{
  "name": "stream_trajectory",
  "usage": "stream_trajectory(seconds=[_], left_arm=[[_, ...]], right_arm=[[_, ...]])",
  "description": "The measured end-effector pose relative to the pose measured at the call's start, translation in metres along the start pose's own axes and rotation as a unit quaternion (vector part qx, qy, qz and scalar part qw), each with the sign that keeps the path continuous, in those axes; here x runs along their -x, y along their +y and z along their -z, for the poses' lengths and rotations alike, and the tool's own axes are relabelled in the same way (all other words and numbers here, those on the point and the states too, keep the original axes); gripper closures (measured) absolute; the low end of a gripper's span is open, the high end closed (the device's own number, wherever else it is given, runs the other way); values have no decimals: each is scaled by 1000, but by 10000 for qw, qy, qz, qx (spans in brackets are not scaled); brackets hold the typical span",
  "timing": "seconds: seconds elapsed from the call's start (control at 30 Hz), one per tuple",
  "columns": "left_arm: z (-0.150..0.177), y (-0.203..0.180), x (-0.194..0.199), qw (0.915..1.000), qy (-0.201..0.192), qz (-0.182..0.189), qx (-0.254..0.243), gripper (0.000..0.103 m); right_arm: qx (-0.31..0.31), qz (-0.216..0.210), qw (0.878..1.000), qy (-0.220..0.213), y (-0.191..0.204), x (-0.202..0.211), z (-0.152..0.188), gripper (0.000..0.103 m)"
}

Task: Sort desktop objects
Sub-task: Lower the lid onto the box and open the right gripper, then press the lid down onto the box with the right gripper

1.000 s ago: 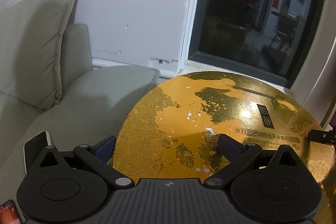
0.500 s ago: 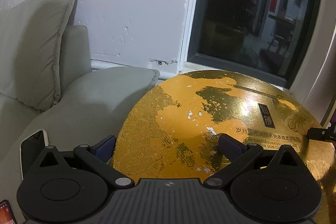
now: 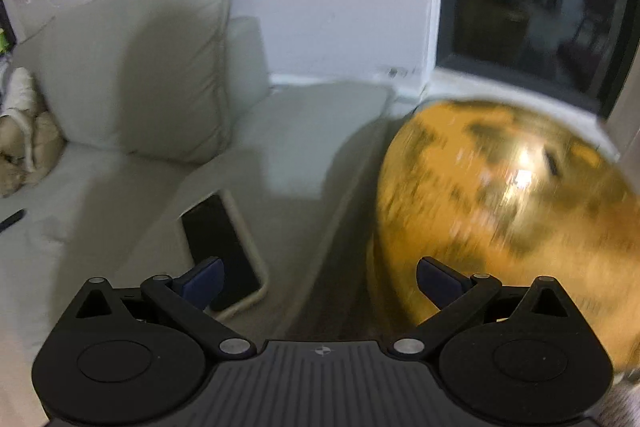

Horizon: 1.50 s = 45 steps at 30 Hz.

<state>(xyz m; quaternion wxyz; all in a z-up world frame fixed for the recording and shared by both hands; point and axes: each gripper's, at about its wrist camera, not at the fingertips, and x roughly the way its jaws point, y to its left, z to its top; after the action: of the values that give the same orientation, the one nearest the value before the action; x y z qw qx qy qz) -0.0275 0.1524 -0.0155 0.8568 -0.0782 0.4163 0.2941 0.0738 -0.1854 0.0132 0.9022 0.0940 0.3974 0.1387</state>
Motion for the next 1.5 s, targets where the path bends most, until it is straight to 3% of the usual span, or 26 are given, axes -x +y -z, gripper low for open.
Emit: stream_trajectory(seconds=[0.17, 0.33, 0.43, 0.5, 0.6, 1.07, 1.23, 1.5], left_arm=[[17, 3, 3, 9994, 229, 228, 110, 1], [12, -6, 5, 9998, 142, 130, 74, 1], [9, -13, 4, 9999, 148, -10, -36, 1], [8, -16, 2, 9998, 125, -90, -135, 1], [9, -18, -3, 9996, 117, -120, -225, 1], [19, -28, -23, 9967, 425, -278, -632, 1], [20, -31, -25, 9959, 480, -347, -678, 1], [20, -33, -25, 9949, 525, -402, -757, 1]], right_arm=[[265, -44, 9991, 322, 11, 16, 31, 2], [276, -25, 9988, 397, 17, 25, 35, 3], [452, -39, 9982, 395, 25, 27, 36, 14], [664, -13, 9967, 460, 34, 24, 39, 37], [854, -75, 9947, 559, 44, 20, 42, 56], [1203, -117, 9896, 774, 61, 0, 44, 57], [1565, 85, 9828, 977, 62, -23, 45, 59], [1519, 74, 9812, 1186, 58, -42, 44, 61]])
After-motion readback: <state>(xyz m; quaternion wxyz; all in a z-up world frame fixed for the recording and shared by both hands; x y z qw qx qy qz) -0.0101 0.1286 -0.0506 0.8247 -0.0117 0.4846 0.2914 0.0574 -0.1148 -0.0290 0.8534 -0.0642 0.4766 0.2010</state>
